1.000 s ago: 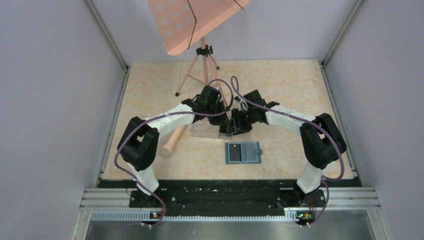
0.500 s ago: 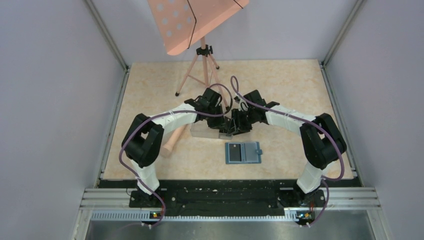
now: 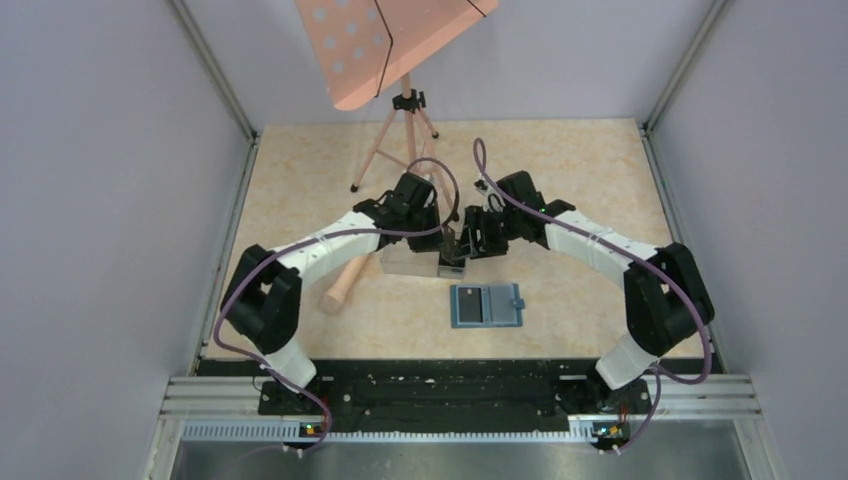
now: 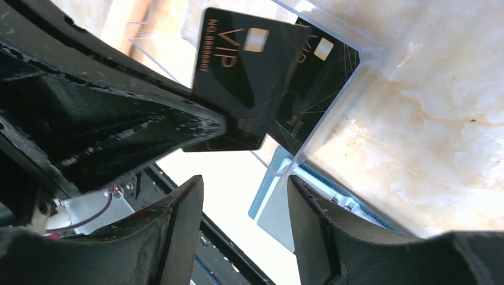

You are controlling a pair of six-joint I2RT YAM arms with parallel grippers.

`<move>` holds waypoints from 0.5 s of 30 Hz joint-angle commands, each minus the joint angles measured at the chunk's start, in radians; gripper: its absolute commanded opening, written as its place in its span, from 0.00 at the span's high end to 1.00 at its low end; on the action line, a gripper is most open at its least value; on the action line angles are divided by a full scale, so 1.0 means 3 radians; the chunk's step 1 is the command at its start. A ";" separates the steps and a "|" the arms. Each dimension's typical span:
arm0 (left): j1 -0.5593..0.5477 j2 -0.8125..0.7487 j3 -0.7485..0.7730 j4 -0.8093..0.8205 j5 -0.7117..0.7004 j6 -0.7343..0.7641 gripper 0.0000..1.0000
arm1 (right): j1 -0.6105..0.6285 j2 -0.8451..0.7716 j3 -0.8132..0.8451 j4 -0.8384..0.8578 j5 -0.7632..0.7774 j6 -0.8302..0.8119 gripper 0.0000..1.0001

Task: Put the credit cards into the card holder
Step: Pick up the credit card from the storage box.

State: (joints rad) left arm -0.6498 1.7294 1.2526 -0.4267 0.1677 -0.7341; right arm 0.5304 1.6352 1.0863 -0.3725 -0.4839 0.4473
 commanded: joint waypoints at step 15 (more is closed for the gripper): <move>0.0033 -0.1609 -0.1052 0.0625 -0.0101 -0.0287 1.00 | -0.0161 0.0145 -0.0049 0.0269 -0.0277 0.0175 0.32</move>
State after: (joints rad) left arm -0.6476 1.3331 0.9756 -0.3351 0.1188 -0.7841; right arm 0.4828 1.6215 1.0447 -0.3531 -0.5209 0.4736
